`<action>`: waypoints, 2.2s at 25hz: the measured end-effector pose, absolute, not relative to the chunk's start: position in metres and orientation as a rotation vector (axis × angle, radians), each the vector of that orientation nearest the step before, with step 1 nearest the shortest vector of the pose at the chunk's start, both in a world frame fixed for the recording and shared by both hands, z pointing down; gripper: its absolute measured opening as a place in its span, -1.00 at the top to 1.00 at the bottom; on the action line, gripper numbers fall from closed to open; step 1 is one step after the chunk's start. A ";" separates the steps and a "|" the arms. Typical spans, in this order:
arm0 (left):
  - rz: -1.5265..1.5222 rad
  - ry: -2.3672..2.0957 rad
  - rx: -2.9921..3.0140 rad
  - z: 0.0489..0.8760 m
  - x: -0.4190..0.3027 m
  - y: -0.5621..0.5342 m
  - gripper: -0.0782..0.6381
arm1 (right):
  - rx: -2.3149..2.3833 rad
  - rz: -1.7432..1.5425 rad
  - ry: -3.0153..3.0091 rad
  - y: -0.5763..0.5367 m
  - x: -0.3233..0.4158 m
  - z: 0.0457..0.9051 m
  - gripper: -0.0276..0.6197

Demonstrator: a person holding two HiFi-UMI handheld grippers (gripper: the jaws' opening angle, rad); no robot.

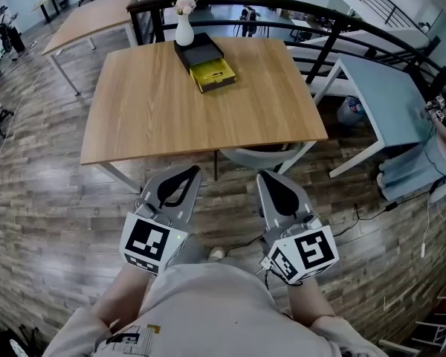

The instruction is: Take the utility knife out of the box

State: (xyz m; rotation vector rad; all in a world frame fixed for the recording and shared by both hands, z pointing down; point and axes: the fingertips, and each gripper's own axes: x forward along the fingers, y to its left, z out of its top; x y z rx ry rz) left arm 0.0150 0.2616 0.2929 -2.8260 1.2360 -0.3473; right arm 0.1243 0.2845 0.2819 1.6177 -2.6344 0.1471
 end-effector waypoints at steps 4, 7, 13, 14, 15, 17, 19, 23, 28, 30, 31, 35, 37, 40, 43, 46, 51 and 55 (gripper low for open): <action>-0.342 1.257 -2.809 0.293 0.018 0.260 0.78 | 1.588 0.152 -2.652 0.282 0.125 0.286 0.91; -0.336 1.278 -2.801 0.294 0.018 0.257 0.78 | 1.557 0.157 -2.663 0.279 0.122 0.289 0.91; -0.339 1.302 -2.798 0.301 0.007 0.240 0.78 | 1.542 0.155 -2.663 0.259 0.115 0.294 0.91; -0.342 1.303 -2.799 0.303 0.007 0.234 0.78 | 1.543 0.153 -2.661 0.254 0.115 0.295 0.91; -0.347 1.303 -2.801 0.305 0.007 0.228 0.78 | 1.542 0.150 -2.658 0.248 0.114 0.296 0.91; -0.351 1.295 -2.808 0.307 0.008 0.216 0.78 | 1.538 0.145 -2.651 0.237 0.114 0.298 0.91; -0.333 1.285 -2.815 0.306 0.008 0.203 0.78 | 1.542 0.141 -2.637 0.224 0.115 0.301 0.91; -0.331 1.287 -2.819 0.309 0.003 0.168 0.78 | 1.525 0.148 -2.629 0.191 0.112 0.306 0.91; -0.336 1.280 -2.835 0.313 0.000 0.112 0.78 | 1.512 0.151 -2.609 0.138 0.107 0.310 0.91; -0.339 1.273 -2.846 0.314 -0.002 0.089 0.78 | 1.512 0.158 -2.599 0.115 0.104 0.311 0.91; -0.340 1.270 -2.851 0.314 -0.004 0.078 0.78 | 1.511 0.161 -2.595 0.103 0.101 0.311 0.91; -0.355 1.251 -2.874 0.314 -0.013 0.028 0.78 | 1.510 0.170 -2.583 0.053 0.088 0.307 0.91; -0.365 1.235 -2.889 0.314 -0.017 0.002 0.78 | 1.517 0.175 -2.569 0.028 0.083 0.305 0.91; -0.380 1.205 -2.904 0.314 -0.024 -0.037 0.78 | 1.530 0.189 -2.551 -0.011 0.073 0.304 0.91; -0.387 1.172 -2.921 0.313 -0.028 -0.073 0.78 | 1.549 0.188 -2.534 -0.048 0.066 0.301 0.91; -0.395 1.136 -2.939 0.314 -0.033 -0.105 0.78 | 1.575 0.186 -2.519 -0.082 0.059 0.299 0.91; -0.395 1.100 -2.961 0.316 -0.044 -0.152 0.78 | 1.592 0.176 -2.493 -0.132 0.047 0.298 0.91; -0.390 1.109 -2.958 0.320 -0.058 -0.180 0.78 | 1.593 0.160 -2.468 -0.155 0.039 0.302 0.91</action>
